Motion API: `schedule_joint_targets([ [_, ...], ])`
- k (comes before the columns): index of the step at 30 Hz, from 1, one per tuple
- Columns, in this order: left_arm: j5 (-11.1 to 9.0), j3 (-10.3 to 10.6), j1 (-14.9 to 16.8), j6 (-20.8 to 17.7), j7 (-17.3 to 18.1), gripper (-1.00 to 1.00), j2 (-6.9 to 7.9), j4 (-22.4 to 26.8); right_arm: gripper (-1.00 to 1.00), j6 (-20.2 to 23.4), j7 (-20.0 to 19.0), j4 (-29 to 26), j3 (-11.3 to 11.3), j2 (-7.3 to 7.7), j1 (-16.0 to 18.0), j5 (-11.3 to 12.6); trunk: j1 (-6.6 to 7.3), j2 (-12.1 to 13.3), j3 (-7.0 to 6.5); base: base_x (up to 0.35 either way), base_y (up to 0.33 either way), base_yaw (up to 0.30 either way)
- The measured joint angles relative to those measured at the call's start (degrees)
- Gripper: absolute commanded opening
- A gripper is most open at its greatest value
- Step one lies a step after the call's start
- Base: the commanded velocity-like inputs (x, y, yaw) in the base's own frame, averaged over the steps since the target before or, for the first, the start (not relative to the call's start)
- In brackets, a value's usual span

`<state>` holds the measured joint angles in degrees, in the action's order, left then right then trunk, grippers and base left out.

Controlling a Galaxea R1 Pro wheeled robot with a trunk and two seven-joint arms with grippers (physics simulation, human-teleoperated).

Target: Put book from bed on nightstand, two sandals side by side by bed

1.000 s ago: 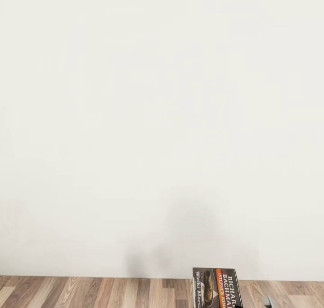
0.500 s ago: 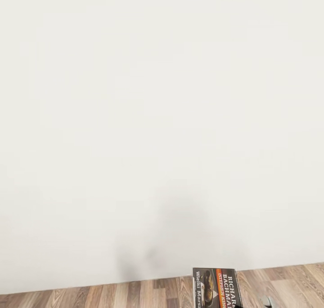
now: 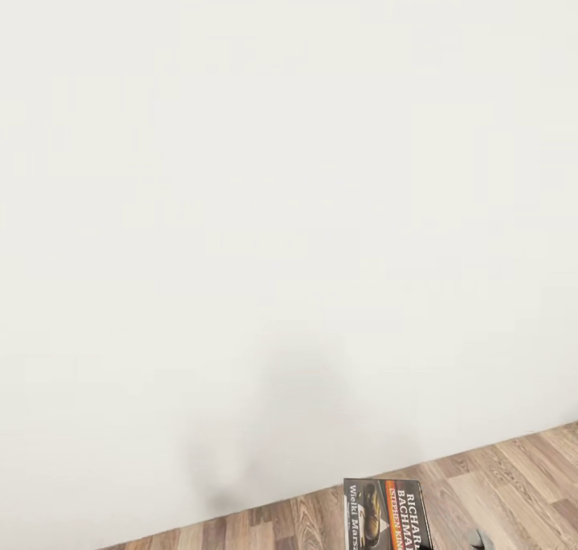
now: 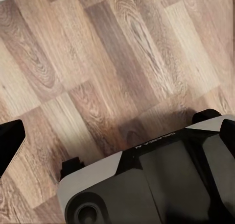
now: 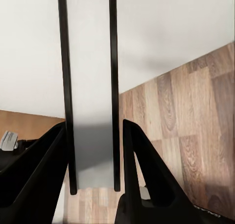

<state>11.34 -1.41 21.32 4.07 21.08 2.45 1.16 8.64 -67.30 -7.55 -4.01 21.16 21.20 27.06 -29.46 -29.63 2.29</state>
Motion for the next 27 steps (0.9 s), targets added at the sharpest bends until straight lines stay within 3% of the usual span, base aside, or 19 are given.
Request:
schedule_joint_targets([
  [11,0.0,0.0,0.0,0.0,0.0,1.00,-0.01,0.0,-1.00,-0.1,0.0,0.0,-0.1,0.00,0.0,0.0,0.00,0.0,0.00,0.288,0.000,-0.281],
  [27,0.0,0.0,0.0,0.0,0.0,1.00,-0.01,0.0,-1.00,0.0,-0.1,0.0,0.1,0.00,0.0,0.0,-0.03,0.0,0.00,0.021,0.000,-0.263],
])
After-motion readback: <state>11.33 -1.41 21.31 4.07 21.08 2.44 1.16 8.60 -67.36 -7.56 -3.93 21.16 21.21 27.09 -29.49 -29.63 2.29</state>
